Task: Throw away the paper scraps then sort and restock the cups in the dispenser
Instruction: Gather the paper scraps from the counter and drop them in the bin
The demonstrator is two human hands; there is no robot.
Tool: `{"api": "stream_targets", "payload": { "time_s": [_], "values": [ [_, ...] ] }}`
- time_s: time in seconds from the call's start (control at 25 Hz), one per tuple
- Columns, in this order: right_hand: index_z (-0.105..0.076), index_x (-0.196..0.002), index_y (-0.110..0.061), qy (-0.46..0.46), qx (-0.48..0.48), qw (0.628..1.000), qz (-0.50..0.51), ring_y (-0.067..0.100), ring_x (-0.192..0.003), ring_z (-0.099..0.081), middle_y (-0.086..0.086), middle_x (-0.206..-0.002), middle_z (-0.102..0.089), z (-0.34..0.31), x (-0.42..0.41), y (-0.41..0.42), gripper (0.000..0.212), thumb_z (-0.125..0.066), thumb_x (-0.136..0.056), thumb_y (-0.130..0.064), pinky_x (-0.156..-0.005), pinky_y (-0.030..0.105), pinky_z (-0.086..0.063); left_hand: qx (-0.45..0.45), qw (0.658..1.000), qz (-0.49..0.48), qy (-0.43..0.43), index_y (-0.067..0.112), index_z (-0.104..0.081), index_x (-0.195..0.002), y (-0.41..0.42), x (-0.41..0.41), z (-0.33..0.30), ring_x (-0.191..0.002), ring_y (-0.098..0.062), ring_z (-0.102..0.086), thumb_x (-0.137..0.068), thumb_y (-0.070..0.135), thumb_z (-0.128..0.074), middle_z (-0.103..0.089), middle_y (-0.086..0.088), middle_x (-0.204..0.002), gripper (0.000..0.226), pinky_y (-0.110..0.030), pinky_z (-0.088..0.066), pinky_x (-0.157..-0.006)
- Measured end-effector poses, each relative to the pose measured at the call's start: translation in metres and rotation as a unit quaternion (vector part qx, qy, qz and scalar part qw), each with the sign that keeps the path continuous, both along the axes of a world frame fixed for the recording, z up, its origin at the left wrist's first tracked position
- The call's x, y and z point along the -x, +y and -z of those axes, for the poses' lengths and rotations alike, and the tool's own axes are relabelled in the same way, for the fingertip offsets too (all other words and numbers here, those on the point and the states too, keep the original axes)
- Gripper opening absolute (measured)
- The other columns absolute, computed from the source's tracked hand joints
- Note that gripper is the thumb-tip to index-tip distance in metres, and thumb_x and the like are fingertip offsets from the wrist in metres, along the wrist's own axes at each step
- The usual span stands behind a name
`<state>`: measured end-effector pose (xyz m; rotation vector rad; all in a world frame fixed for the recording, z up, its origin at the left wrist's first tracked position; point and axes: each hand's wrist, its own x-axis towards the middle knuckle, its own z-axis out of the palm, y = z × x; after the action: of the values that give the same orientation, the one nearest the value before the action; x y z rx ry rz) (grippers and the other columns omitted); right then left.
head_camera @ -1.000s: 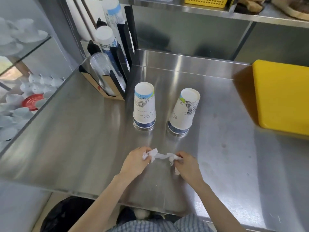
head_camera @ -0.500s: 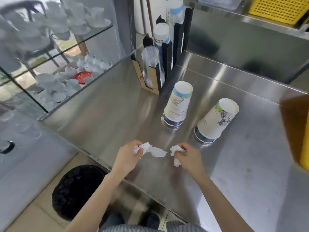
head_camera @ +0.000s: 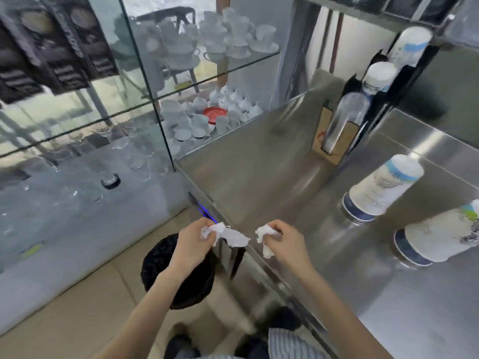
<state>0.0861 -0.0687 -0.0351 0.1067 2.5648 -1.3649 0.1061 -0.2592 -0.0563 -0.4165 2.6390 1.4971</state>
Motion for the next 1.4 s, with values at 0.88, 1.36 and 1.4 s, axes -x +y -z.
{"api": "stream_targets", "payload": {
  "time_s": [0.88, 1.36, 1.4],
  "values": [
    [-0.054, -0.076, -0.017, -0.171, -0.105, 0.973, -0.117, 0.025, -0.082, -0.051, 0.005, -0.082, -0.058, 0.104, 0.019, -0.237, 0.006, -0.05, -0.076, -0.013, -0.065, 0.031, -0.037, -0.002, 0.98, -0.113, -0.166, 0.016, -0.053, -0.078, -0.208, -0.028, 0.083, -0.072, -0.019, -0.05, -0.082, 0.012, -0.052, -0.055, 0.0, -0.071, 0.005, -0.018, -0.033, -0.052],
    [-0.055, -0.089, -0.014, -0.239, -0.179, 0.941, -0.159, 0.024, -0.076, -0.049, 0.009, -0.089, -0.057, 0.341, 0.033, -0.259, 0.016, -0.039, -0.084, -0.015, -0.059, 0.03, -0.037, -0.058, 0.956, -0.186, -0.218, 0.008, -0.06, -0.107, -0.198, -0.014, 0.314, -0.101, -0.025, -0.058, -0.087, 0.013, -0.047, -0.065, -0.009, -0.111, 0.025, -0.026, -0.038, -0.075],
    [-0.057, -0.093, -0.013, -0.246, -0.18, 0.939, -0.157, 0.024, -0.076, -0.049, 0.009, -0.091, -0.058, 0.364, 0.032, -0.26, 0.02, -0.039, -0.085, -0.016, -0.062, 0.03, -0.038, -0.064, 0.955, -0.181, -0.226, 0.009, -0.061, -0.104, -0.197, -0.013, 0.336, -0.101, -0.025, -0.058, -0.087, 0.014, -0.047, -0.065, -0.007, -0.106, 0.023, -0.027, -0.038, -0.075]
  ]
}}
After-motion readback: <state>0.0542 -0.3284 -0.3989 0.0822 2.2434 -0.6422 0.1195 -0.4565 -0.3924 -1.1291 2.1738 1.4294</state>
